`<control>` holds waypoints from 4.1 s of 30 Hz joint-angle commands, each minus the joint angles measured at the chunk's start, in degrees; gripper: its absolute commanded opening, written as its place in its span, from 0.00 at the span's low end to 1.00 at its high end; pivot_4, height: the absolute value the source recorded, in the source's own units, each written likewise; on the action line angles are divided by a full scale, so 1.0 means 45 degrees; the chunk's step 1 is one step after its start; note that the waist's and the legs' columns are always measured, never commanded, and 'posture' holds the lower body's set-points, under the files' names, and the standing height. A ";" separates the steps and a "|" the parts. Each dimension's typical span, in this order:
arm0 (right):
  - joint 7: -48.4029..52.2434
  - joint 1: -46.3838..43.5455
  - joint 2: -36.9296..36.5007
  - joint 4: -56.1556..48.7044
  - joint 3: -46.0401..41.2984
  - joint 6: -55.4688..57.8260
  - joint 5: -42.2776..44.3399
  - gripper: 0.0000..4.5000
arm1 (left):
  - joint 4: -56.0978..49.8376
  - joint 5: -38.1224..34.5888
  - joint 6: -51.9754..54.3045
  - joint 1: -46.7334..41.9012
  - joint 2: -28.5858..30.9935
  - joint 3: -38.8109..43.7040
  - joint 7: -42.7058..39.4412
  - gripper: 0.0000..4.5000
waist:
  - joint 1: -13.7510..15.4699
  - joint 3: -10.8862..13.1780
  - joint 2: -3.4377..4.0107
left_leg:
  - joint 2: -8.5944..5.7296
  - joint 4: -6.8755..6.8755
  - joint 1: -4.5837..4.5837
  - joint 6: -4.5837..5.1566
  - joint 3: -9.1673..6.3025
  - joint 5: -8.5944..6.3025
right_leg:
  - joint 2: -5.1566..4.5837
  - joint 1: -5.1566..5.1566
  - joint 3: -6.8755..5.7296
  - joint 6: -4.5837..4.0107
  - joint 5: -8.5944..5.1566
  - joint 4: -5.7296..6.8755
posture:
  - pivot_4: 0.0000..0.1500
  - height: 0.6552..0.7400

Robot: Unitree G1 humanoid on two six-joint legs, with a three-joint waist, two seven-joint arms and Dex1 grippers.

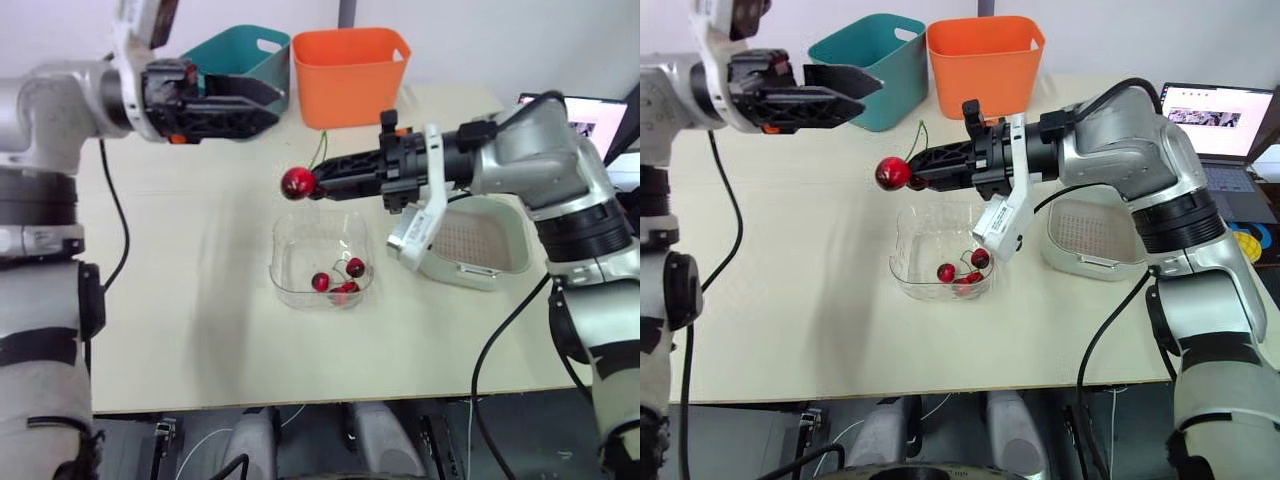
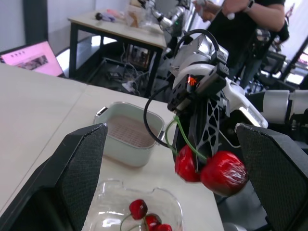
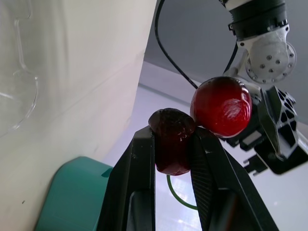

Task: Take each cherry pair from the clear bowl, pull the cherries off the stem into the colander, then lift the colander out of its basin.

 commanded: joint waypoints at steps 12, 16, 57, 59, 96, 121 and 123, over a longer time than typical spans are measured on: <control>-0.0686 -0.0097 -0.0002 -0.0719 -0.0054 0.0551 -0.0729 0.19 | -0.0694 0.0964 -0.0980 -0.0018 -0.1770 -0.0370 0.1277 0.92 | 0.0029 0.0001 0.0001 | 0.0001 -0.0001 0.0003 0.0000 -0.0002 0.0001 | 0.0006 -0.0013 0.0006 -0.0014 -0.0002 0.0029 | 1.00 1.00; -0.0684 -0.0063 -0.0003 -0.0878 -0.0010 0.0687 -0.0706 0.19 | -0.0682 0.0855 -0.0754 0.0118 -0.1814 -0.0376 0.1151 0.65 | 0.0007 0.0001 0.0001 | 0.0001 -0.0002 0.0003 -0.0001 -0.0002 0.0001 | 0.0007 -0.0014 0.0007 -0.0007 0.0003 0.0029 | 1.00 1.00; -0.8407 0.3218 0.2165 -0.5917 -0.7157 3.0584 2.0862 0.99 | 0.0766 0.1421 -0.2962 -0.0424 -0.1686 0.0730 0.1410 0.05 | 0.0081 -0.0001 -0.0002 | 0.0008 0.0016 0.0002 0.0004 -0.0015 0.0001 | 0.0001 0.0007 -0.0004 -0.0004 0.0011 0.0045 | 1.00 1.00; -0.9490 0.3073 0.2482 -0.5598 -0.7445 3.0689 2.1845 0.99 | 0.0679 0.1381 -0.3025 -0.0367 -0.1783 0.0780 0.1500 0.05 | 0.0108 -0.0001 -0.0002 | 0.0006 0.0013 -0.0004 0.0005 -0.0014 0.0001 | -0.0001 0.0004 -0.0004 -0.0001 0.0011 0.0035 | 1.00 1.00; -0.8914 0.2229 0.4741 -0.4633 -0.5900 2.8548 2.0498 1.00 | -0.0844 0.0640 -0.2187 0.0368 -0.2299 0.1080 0.2183 0.03 | 0.0030 -0.0002 -0.0001 | 0.0010 0.0002 -0.0010 0.0008 -0.0015 -0.0001 | 0.0009 -0.0011 -0.0005 0.0004 0.0013 0.0027 | 1.00 1.00; -0.8153 0.2353 0.4519 -0.4811 -0.5738 2.9134 2.0129 0.32 | 0.0122 0.0856 -0.3012 -0.0196 -0.2319 0.1283 0.2222 0.00 | 0.0034 -0.0002 -0.0001 | 0.0010 0.0000 -0.0011 0.0008 -0.0015 -0.0001 | 0.0009 -0.0011 -0.0005 0.0005 0.0012 0.0025 | 1.00 1.00; -0.8022 0.2532 0.4365 -0.4978 -0.5559 2.9338 2.0031 0.32 | 0.0325 0.0870 -0.3149 -0.0336 -0.2334 0.1342 0.2291 0.00 | 0.0035 -0.0002 -0.0001 | 0.0010 -0.0001 -0.0010 0.0008 -0.0015 -0.0001 | 0.0010 -0.0011 -0.0005 0.0005 0.0013 0.0025 | 1.00 1.00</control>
